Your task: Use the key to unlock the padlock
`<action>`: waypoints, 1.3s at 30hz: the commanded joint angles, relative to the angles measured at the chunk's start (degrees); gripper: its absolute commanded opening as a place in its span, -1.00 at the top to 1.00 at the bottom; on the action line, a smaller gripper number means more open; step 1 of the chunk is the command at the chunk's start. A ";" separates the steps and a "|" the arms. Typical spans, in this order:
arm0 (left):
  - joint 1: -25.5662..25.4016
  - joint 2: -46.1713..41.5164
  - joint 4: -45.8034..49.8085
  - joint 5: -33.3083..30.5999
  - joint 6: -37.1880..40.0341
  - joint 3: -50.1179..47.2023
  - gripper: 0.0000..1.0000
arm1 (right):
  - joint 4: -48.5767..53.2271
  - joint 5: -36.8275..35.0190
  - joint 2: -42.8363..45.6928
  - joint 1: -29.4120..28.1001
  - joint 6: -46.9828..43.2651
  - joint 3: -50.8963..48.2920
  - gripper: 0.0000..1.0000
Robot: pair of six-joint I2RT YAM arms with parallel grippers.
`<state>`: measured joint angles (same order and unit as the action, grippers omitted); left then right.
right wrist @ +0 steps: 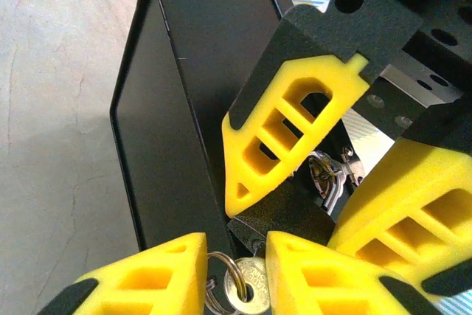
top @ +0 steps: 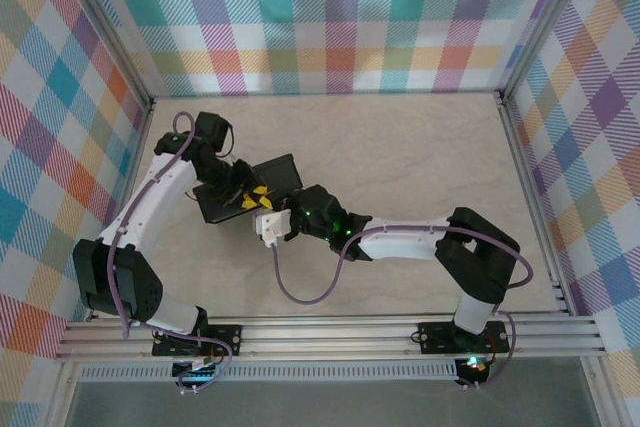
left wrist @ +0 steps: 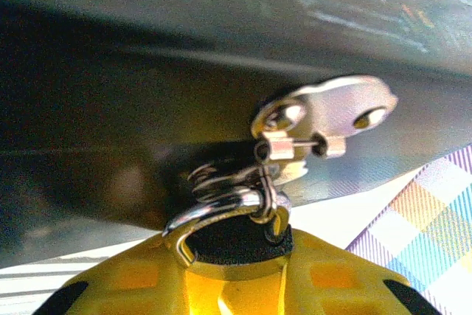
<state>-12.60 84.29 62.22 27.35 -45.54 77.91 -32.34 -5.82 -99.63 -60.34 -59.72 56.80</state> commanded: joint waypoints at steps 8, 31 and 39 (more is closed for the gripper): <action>0.30 -2.60 -0.25 4.11 1.15 2.73 1.00 | -2.82 -3.72 0.05 3.26 1.79 -0.76 0.62; 0.30 -1.50 -0.52 3.84 0.72 2.77 1.00 | -5.39 -1.78 1.07 3.76 4.00 -1.86 0.47; 0.30 -1.15 -0.84 4.02 0.54 2.84 1.00 | -6.08 -1.99 0.37 0.53 2.97 0.18 0.50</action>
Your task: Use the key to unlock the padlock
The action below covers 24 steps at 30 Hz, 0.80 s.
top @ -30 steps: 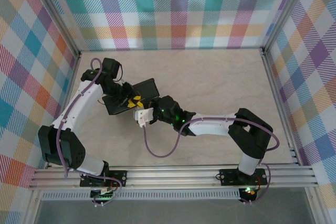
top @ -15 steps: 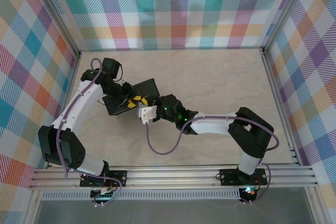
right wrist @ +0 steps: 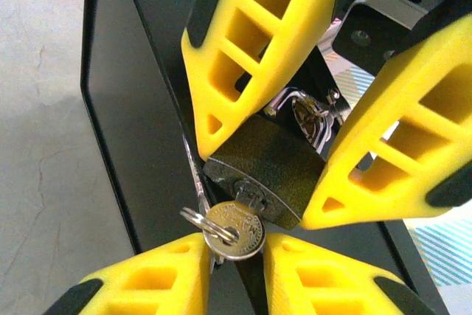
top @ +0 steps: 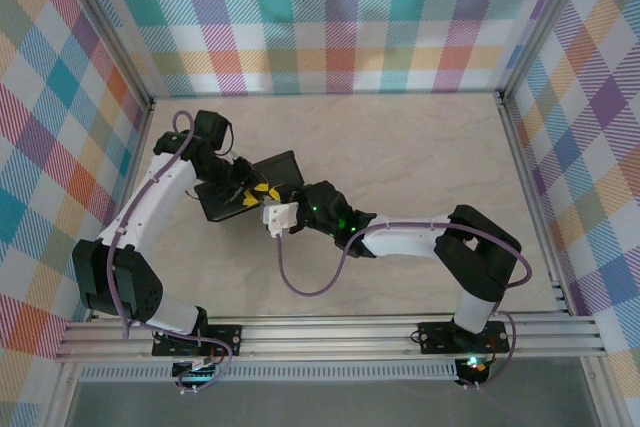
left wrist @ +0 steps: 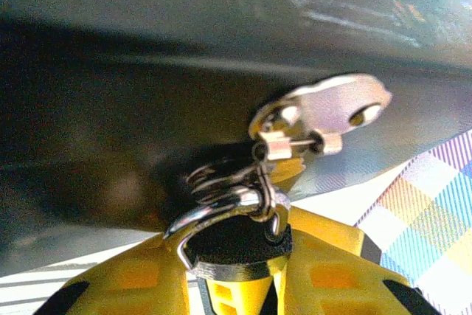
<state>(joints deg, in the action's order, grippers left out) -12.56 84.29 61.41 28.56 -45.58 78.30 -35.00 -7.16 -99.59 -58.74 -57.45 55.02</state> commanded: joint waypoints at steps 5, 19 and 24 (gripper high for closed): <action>0.25 -1.23 0.38 2.82 0.78 2.75 1.00 | -2.48 -1.31 -0.61 -1.60 0.28 3.52 0.66; 0.25 -1.04 -0.65 3.26 0.37 2.18 1.00 | 0.98 -3.01 -0.06 -3.04 -0.73 6.91 0.65; 0.25 -1.32 -0.76 3.41 0.41 1.60 1.00 | 1.17 -3.34 -0.34 -3.22 -0.64 7.49 0.67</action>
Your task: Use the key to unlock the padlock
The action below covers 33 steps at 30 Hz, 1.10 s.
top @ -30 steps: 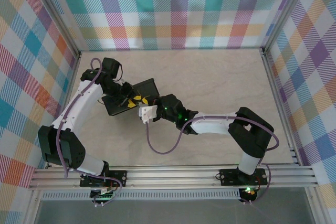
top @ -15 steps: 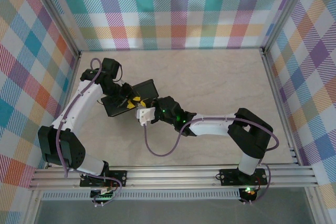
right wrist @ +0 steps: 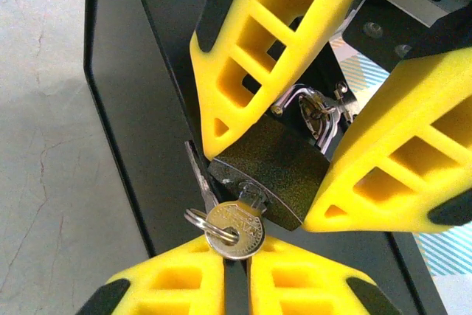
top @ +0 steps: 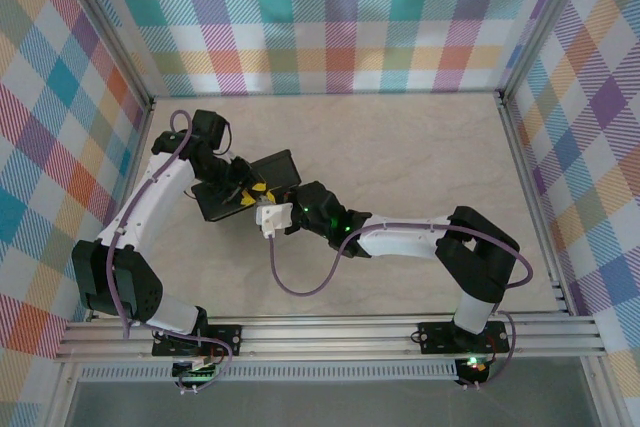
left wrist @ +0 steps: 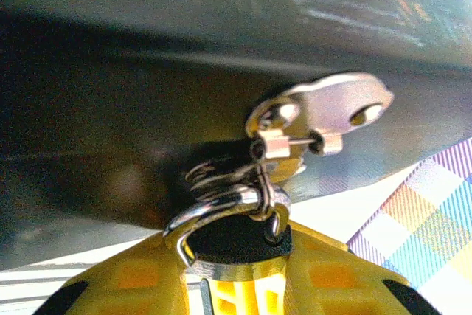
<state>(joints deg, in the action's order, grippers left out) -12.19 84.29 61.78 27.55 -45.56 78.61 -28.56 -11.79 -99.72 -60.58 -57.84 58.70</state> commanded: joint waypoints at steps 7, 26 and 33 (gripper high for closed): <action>-0.12 -1.06 -1.75 4.44 0.24 0.92 1.00 | -6.16 1.33 0.21 -2.02 -0.95 3.62 0.54; -0.10 -0.53 -2.31 4.18 -0.21 0.23 1.00 | -9.85 1.16 -1.18 -3.58 -1.48 3.68 0.58; -0.12 -0.71 -2.14 4.09 -0.14 -0.25 1.00 | -10.85 2.23 -0.10 -3.72 -1.18 2.81 0.51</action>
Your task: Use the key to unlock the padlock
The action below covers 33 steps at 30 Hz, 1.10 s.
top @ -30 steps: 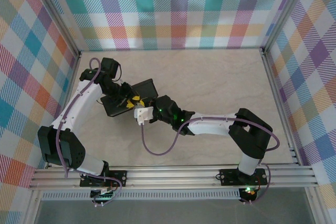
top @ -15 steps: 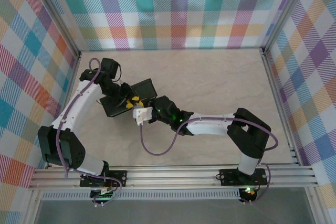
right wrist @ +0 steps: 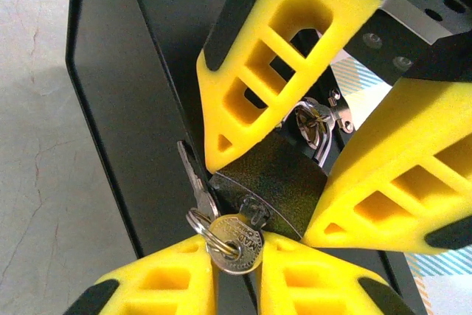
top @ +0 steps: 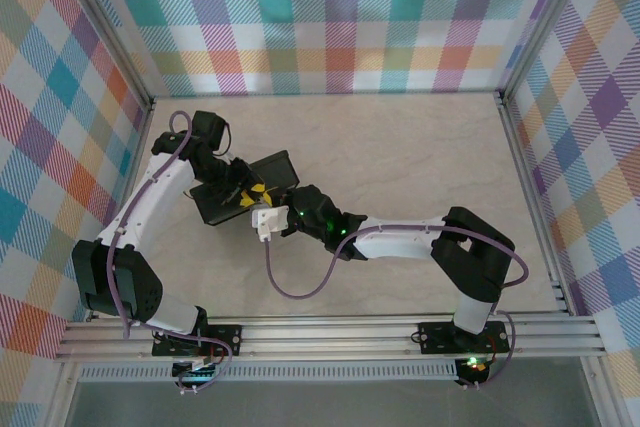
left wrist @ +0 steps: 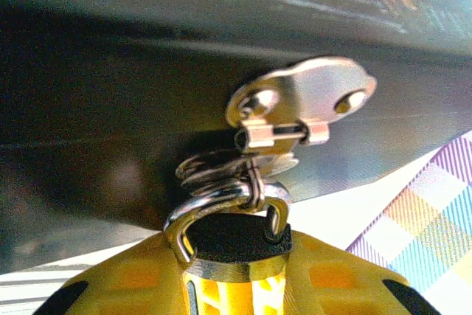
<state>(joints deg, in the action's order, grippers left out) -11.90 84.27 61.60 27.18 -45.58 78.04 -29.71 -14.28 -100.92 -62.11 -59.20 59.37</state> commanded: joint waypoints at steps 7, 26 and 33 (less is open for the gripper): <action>-0.40 -0.59 -1.66 4.50 -0.12 0.97 1.00 | -9.08 5.49 1.61 -2.84 -0.13 2.17 0.59; -0.40 -0.69 -2.10 3.98 -1.83 1.40 1.00 | -14.76 -0.76 0.42 -4.10 14.40 2.94 1.00; -0.40 -0.70 -2.49 3.52 -2.84 1.17 1.00 | -24.69 -9.43 -2.17 -6.34 24.44 3.70 1.00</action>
<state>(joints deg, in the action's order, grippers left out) -11.42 84.25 61.39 25.21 -47.16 78.28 -35.83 -23.57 -103.72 -65.47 -43.13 59.37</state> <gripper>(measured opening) 0.271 0.090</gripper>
